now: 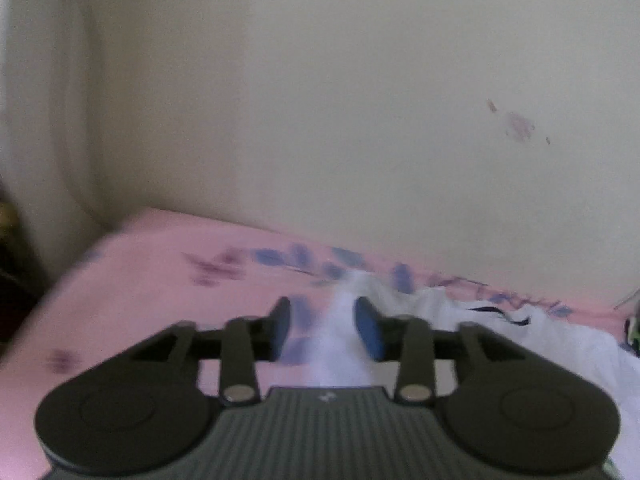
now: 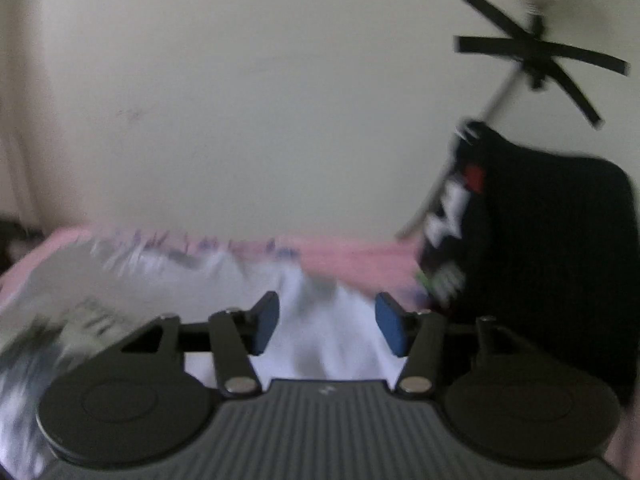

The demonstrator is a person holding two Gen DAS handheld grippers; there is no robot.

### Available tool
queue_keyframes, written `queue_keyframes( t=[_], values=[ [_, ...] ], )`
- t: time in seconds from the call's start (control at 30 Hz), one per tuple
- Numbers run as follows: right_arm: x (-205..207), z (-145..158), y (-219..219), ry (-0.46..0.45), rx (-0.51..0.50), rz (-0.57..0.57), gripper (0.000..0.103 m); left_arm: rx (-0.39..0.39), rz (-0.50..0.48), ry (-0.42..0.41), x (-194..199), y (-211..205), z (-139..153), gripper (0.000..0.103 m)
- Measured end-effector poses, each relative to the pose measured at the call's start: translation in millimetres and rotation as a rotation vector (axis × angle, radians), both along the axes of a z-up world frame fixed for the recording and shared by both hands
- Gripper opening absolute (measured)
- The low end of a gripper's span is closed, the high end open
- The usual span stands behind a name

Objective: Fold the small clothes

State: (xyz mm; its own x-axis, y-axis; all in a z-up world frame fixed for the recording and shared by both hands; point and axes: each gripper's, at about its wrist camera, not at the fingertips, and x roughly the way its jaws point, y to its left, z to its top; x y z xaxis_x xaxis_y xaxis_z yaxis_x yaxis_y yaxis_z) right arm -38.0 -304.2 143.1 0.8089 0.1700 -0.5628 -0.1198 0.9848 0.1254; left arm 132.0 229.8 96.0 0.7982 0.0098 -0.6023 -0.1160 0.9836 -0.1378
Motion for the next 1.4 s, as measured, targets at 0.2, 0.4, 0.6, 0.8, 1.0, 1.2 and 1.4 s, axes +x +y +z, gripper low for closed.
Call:
queue_keyframes(
  t=[0.2,0.4,0.6,0.8,1.0,1.2,1.4],
  values=[
    [-91.9,-35.2,-2.0,0.063,-0.052,0.003,0.083,-0.011,0.006,0.052,-78.9,51.8,-0.3,0.044],
    [-129.2,-43.8,23.4,0.062,-0.135,-0.012,0.0,-0.031,0.023,0.094,-99.6,49.9,-23.3,0.044],
    [-116.8,-11.0,-39.5,-0.07,-0.595,-0.483,0.005,-0.022,-0.013,0.069,-134.8,31.8,-24.6,0.049],
    [-120.8,40.9,20.2,-0.208,-0.359,-0.091,0.051,-0.044,-0.014,-0.052,-187.9,46.9,19.0,0.05],
    [-95.3,32.5,191.4,-0.123,-0.074,0.612,0.053,0.024,0.142,-0.303,-302.2,85.4,101.6,0.053],
    [-100.3,0.3,345.4,0.057,0.042,1.075,0.07,0.138,0.37,-0.392,-419.4,112.7,148.0,0.056],
    [-107.4,-47.8,409.0,0.133,-0.123,1.179,0.031,0.159,0.46,-0.363,-456.1,124.8,135.8,0.059]
  ],
)
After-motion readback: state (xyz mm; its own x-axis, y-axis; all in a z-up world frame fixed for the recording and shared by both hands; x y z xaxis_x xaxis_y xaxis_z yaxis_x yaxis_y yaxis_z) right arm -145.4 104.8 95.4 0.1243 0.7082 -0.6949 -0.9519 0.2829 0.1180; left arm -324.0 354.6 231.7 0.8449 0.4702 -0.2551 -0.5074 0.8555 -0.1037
